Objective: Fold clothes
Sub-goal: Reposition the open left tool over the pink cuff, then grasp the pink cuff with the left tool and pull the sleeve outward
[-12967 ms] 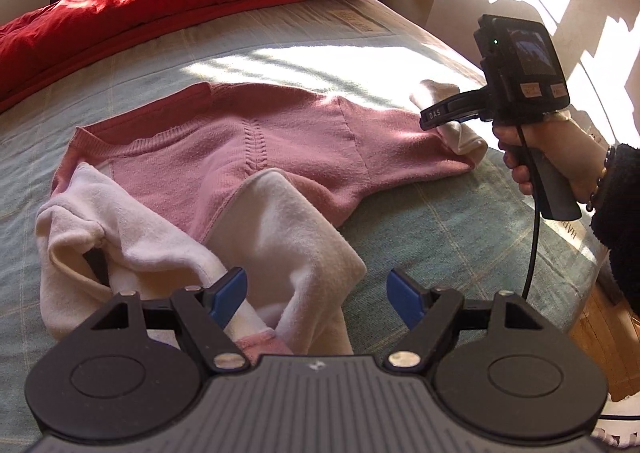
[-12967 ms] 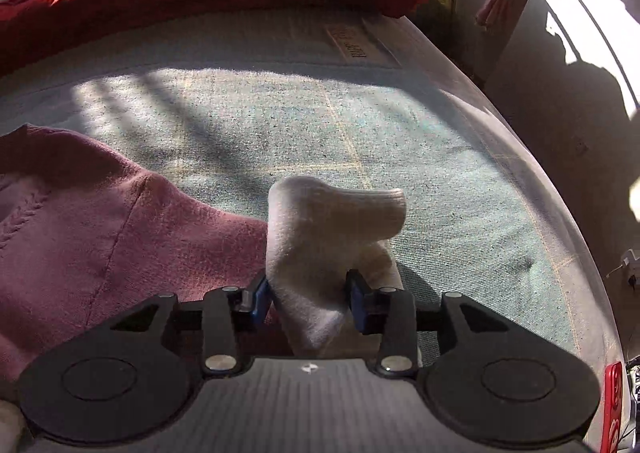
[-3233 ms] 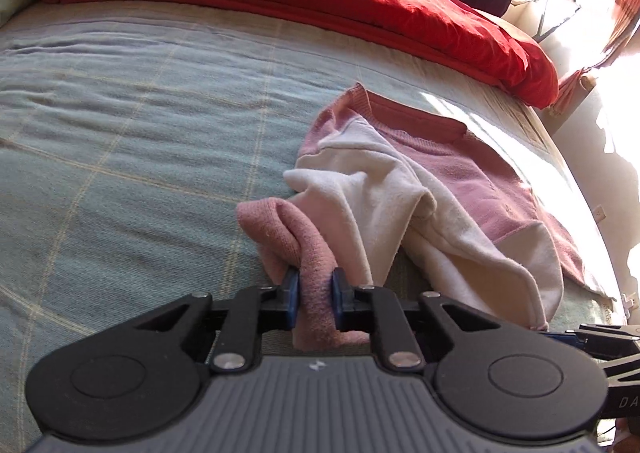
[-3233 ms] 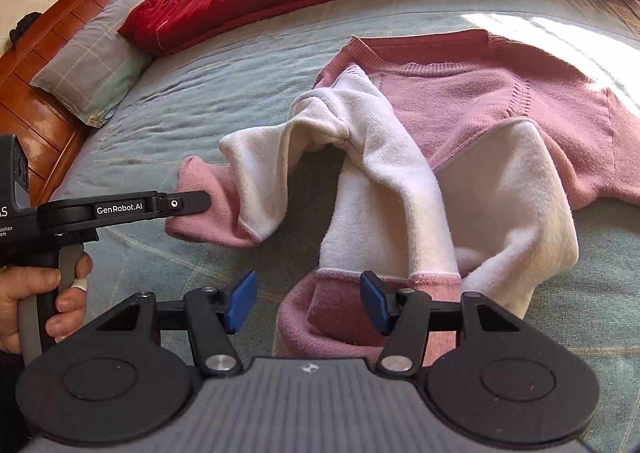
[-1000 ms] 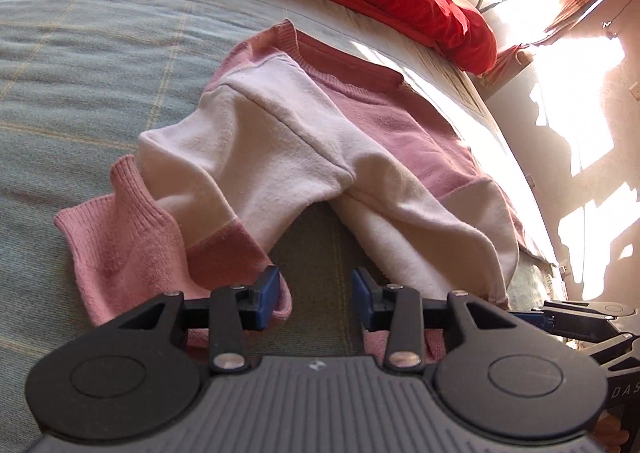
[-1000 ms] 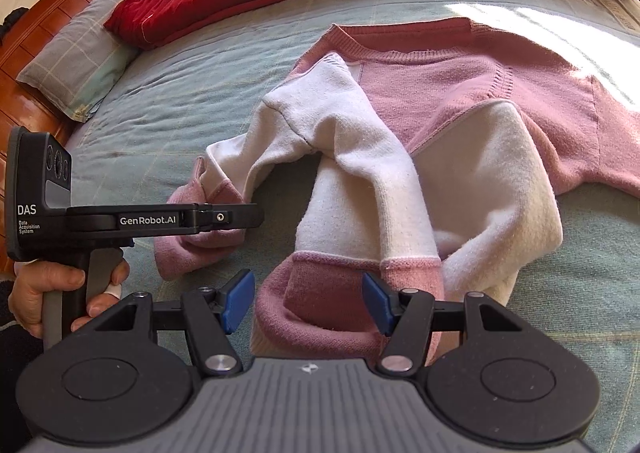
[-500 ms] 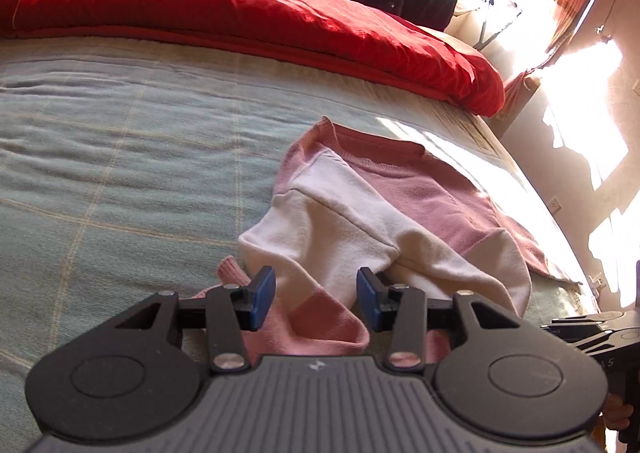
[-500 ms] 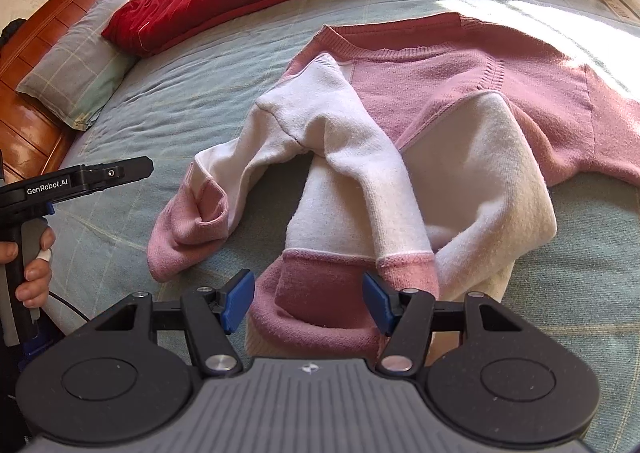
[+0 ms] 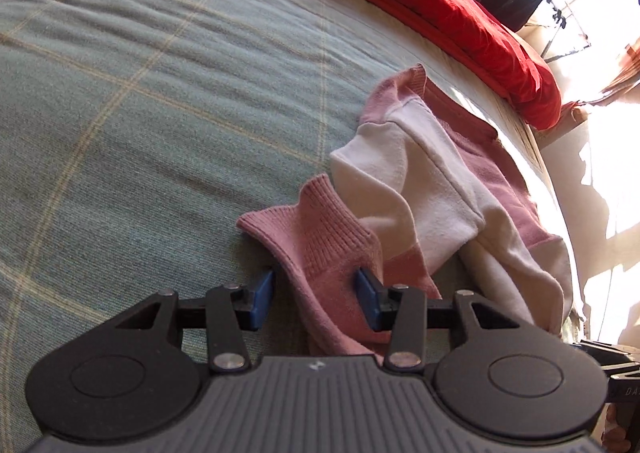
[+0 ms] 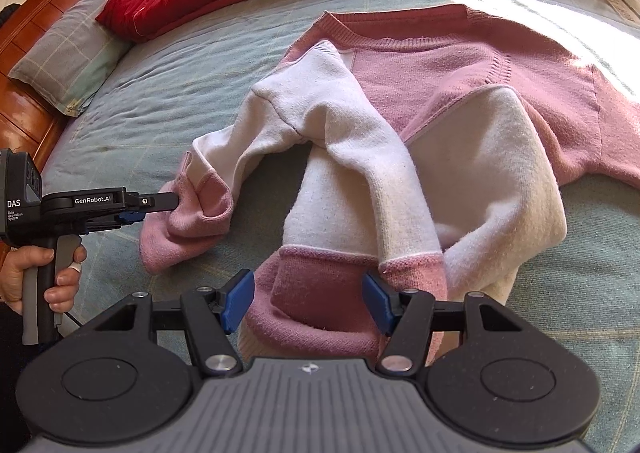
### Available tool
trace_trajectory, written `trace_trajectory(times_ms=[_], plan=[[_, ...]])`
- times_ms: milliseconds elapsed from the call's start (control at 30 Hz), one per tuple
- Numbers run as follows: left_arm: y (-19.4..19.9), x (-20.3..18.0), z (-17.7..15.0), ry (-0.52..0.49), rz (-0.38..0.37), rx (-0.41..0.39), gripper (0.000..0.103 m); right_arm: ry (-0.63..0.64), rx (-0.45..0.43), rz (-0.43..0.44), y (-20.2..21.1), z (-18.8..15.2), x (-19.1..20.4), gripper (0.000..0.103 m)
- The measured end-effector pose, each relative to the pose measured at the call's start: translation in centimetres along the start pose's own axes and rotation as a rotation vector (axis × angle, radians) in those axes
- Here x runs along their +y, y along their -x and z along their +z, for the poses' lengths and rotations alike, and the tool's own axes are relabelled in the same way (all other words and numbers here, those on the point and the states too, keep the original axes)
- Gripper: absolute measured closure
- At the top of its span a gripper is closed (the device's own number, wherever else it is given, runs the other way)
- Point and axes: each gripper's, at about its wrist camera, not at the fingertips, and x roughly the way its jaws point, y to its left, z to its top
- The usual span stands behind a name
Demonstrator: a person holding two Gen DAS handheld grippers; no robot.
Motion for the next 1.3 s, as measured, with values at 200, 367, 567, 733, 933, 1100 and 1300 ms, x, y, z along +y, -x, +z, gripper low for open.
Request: trace_trajectory(times_ms=[200, 367, 567, 733, 933, 1100, 1300], plan=[[-0.9, 1.4, 0.3, 0.11, -0.043, -0.034, 0.06, -0.006, 0.009, -0.005, -0.1, 0.0, -0.3, 0.038], [-1.0, 2.0, 0.6, 0.183, -0.067, -0.052, 0.063, 0.0, 0.018, -0.009, -0.5, 0.1, -0.2, 0.038], [0.4, 1.7, 0.3, 0.159, -0.066, -0.072, 0.077, 0.007, 0.019, -0.008, -0.6, 0.3, -0.1, 0.037], [3.1, 1.1, -0.2, 0.119, -0.119, -0.125, 0.079, 0.008, 0.016, -0.008, -0.7, 0.4, 0.0, 0.037], [1.5, 1.6, -0.2, 0.12, -0.097, -0.089, 0.079, 0.015, 0.015, -0.01, -0.5, 0.3, 0.4, 0.037], [0.4, 1.5, -0.7, 0.129, -0.067, -0.073, 0.093, 0.014, 0.01, -0.018, 0.0, 0.3, 0.3, 0.037], [3.8, 0.2, -0.6, 0.055, 0.042, -0.147, 0.099, 0.016, 0.001, -0.016, 0.2, 0.3, 0.5, 0.037]])
